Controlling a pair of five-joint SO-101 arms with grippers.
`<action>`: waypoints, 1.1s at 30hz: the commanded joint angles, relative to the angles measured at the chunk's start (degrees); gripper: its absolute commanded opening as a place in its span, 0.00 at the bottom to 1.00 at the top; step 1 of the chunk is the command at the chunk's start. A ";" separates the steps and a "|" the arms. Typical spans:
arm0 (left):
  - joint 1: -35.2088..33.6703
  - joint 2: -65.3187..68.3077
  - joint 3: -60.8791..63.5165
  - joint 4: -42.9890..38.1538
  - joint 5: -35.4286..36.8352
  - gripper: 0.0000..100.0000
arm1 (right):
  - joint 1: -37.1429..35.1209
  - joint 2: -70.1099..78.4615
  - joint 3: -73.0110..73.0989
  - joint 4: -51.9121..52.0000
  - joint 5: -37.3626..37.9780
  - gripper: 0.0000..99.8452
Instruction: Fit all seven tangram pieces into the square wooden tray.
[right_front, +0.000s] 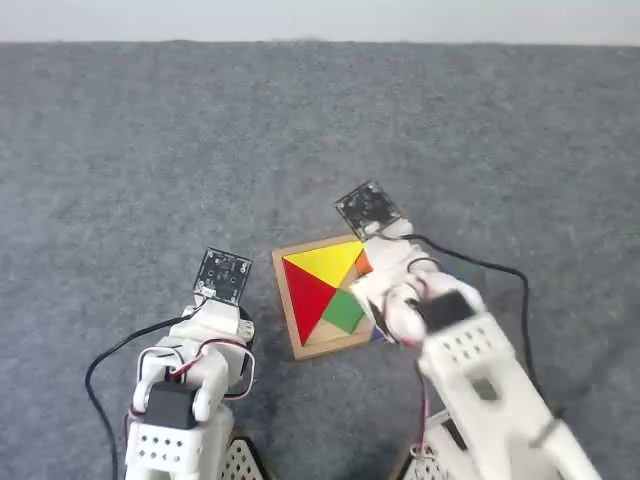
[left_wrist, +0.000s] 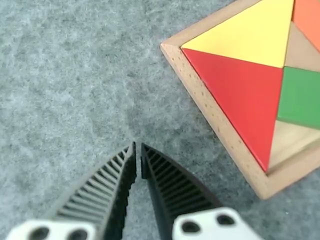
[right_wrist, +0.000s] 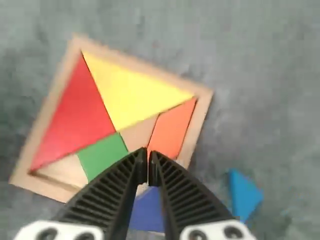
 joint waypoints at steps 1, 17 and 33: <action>-0.26 -1.05 -0.57 0.18 -0.18 0.02 | 5.32 -15.08 0.70 6.73 1.05 0.01; -0.26 -1.05 -0.57 0.18 -0.18 0.02 | 7.34 -8.75 11.25 11.91 17.05 0.01; -0.26 -1.05 -0.57 0.18 -0.18 0.02 | 7.08 14.90 -0.97 6.64 16.62 0.01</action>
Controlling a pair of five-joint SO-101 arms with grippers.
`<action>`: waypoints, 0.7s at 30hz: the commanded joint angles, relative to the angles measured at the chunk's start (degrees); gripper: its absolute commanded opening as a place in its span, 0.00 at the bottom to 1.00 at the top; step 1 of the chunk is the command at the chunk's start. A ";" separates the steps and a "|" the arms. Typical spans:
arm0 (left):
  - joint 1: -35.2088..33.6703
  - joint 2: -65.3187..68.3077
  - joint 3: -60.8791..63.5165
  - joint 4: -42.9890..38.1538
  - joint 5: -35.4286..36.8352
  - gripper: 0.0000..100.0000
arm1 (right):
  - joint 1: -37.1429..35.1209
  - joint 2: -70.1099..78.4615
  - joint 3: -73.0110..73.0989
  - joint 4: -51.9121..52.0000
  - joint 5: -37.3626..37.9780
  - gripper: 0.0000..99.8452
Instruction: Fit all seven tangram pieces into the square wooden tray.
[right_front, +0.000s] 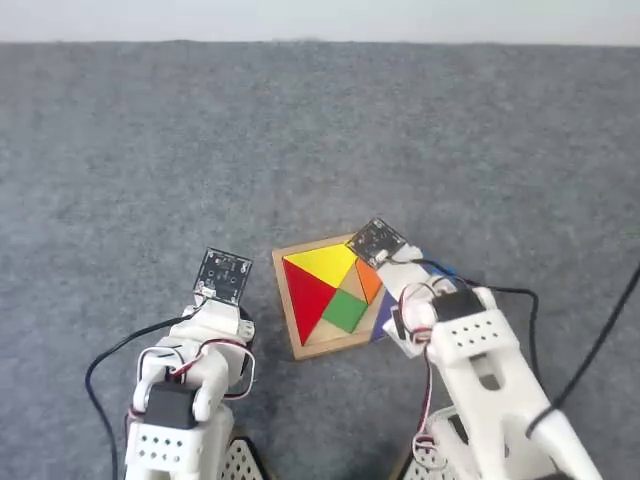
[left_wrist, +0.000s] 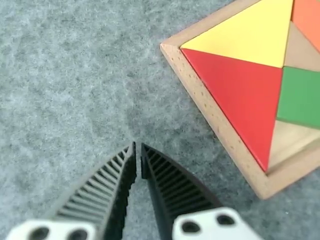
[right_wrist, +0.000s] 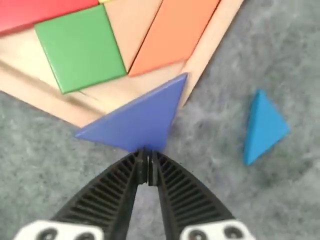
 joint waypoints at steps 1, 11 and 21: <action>-0.35 -1.05 -0.57 0.18 -0.18 0.02 | -0.75 3.56 -5.45 -0.92 0.18 0.01; -0.35 -1.05 -0.57 0.18 -0.18 0.02 | -0.92 10.51 -7.21 -5.14 0.18 0.01; -0.35 -1.05 -0.57 0.18 -0.18 0.02 | -7.60 10.42 -7.91 -4.79 0.18 0.01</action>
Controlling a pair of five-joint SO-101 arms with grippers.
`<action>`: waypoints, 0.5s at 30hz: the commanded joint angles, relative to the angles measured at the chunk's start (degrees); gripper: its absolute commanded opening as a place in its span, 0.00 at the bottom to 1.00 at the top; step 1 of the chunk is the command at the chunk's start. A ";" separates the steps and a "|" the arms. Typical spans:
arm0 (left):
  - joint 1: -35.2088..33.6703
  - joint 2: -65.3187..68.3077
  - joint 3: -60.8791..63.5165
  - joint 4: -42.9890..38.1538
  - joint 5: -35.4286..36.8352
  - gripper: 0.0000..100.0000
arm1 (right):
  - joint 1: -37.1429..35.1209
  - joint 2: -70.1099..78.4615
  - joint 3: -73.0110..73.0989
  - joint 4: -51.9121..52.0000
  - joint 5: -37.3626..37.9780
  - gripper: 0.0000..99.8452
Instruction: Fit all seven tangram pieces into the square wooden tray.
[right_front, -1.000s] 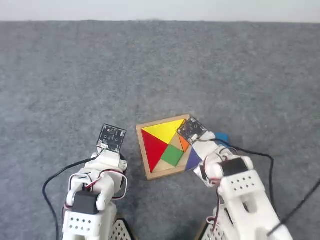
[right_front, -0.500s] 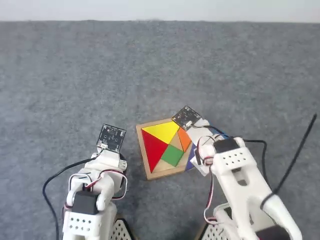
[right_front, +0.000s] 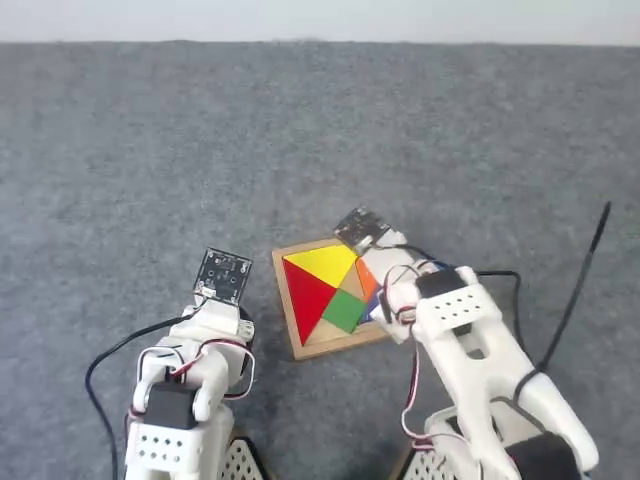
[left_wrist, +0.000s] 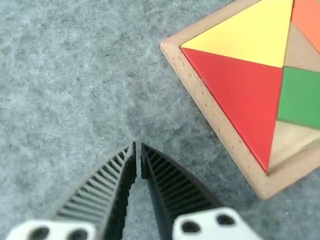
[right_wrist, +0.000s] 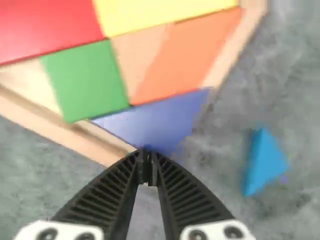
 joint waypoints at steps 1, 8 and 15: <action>-0.26 -1.05 -0.57 0.18 -0.18 0.02 | -3.65 0.13 -1.93 -0.57 0.26 0.01; -0.26 -1.05 -0.57 0.18 -0.18 0.02 | 2.86 -2.33 -4.92 2.15 0.26 0.01; -0.26 -1.05 -0.57 0.18 -0.18 0.02 | 9.10 -11.21 -6.42 1.80 -4.13 0.01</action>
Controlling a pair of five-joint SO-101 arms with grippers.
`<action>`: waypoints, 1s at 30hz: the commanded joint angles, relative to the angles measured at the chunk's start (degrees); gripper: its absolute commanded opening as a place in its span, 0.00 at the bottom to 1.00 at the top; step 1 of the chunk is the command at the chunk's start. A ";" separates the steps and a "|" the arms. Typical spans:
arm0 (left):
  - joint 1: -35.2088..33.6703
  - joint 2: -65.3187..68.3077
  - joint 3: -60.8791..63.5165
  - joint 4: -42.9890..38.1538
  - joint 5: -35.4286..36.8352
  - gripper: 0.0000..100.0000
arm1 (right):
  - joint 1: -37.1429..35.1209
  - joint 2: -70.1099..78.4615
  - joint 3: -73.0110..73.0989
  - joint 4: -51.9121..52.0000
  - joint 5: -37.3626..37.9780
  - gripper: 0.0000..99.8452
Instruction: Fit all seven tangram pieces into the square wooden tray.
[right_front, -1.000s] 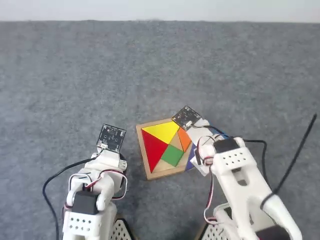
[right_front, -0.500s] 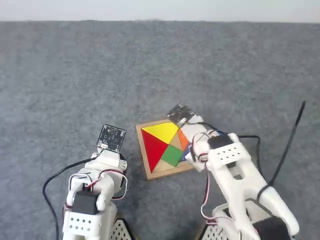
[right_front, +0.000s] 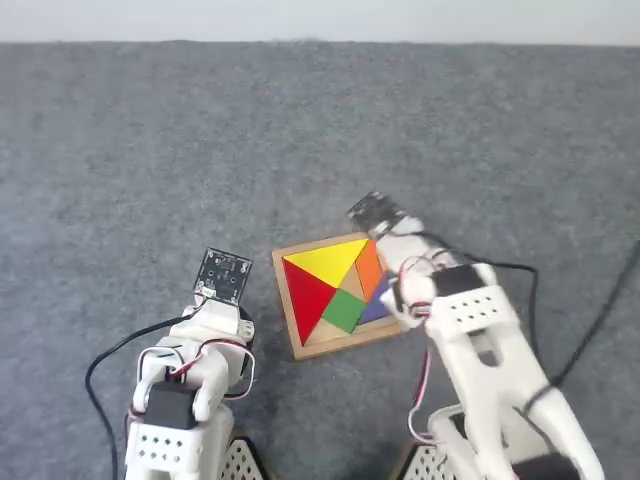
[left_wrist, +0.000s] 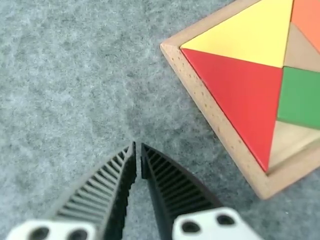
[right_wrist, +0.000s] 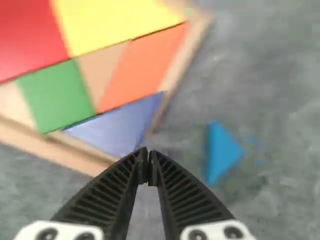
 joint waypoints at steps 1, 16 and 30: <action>-0.26 -1.05 -0.57 0.18 -0.18 0.02 | 1.19 -3.65 -4.31 -0.31 -3.25 0.01; -0.26 -1.05 -0.57 0.18 -0.18 0.02 | 1.27 16.57 -9.93 -10.86 -6.42 0.01; -0.26 -1.05 -0.57 0.18 -0.18 0.02 | -2.51 19.03 -7.74 -11.03 -6.51 0.01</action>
